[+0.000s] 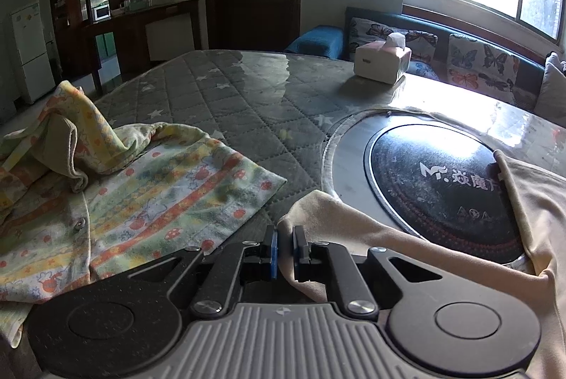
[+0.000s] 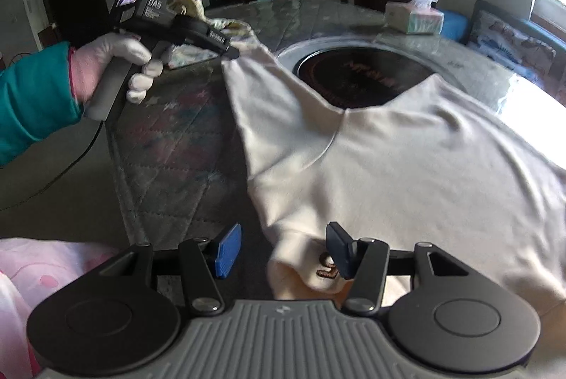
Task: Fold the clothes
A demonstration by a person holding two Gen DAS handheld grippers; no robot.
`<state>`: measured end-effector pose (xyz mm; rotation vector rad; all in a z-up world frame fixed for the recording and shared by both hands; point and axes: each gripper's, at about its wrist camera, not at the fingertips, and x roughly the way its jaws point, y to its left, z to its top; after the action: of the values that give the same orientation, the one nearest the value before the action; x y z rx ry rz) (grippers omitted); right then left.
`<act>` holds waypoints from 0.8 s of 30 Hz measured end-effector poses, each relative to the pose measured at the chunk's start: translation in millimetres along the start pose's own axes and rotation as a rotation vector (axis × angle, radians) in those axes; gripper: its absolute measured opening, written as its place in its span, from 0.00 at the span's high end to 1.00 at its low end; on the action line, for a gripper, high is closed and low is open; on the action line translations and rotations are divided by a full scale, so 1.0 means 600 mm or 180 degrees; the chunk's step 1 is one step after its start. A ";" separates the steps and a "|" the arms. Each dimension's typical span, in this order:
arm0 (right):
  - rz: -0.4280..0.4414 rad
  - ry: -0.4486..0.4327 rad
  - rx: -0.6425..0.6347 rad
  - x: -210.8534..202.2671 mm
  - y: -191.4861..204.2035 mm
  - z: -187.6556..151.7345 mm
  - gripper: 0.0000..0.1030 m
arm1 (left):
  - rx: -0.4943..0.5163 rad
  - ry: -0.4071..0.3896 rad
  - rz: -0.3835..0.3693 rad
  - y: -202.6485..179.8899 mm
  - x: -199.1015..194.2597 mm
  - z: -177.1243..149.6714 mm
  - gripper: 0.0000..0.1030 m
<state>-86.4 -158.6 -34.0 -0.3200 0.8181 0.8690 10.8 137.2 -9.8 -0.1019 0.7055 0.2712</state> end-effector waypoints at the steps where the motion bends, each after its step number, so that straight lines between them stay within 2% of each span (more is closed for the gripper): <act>1: -0.0005 0.0003 -0.0008 0.001 0.001 -0.001 0.47 | -0.0008 0.0011 0.0002 0.001 0.001 0.000 0.91; 6: -0.0015 -0.0102 0.0046 -0.024 0.000 0.001 0.47 | -0.0027 0.0049 -0.0025 0.004 0.002 0.000 0.91; 11: -0.0148 -0.0197 0.0147 -0.058 -0.015 -0.004 0.47 | -0.0018 0.0054 -0.0067 0.005 -0.001 0.001 0.85; 18: -0.0309 -0.0084 0.0407 -0.070 -0.044 -0.038 0.47 | 0.0008 0.0006 -0.0084 0.003 -0.025 0.006 0.83; 20: -0.0268 -0.0011 0.0432 -0.064 -0.042 -0.050 0.47 | 0.0070 -0.0012 -0.0208 -0.010 -0.042 0.005 0.84; 24: -0.0235 0.0064 0.0404 -0.060 -0.033 -0.064 0.47 | 0.0332 0.0029 -0.0689 -0.064 -0.079 -0.010 0.84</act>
<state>-103.4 -212.0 -33.9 -0.2463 0.8706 0.7425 -16.5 89.3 16.8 -0.0795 0.7101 0.0266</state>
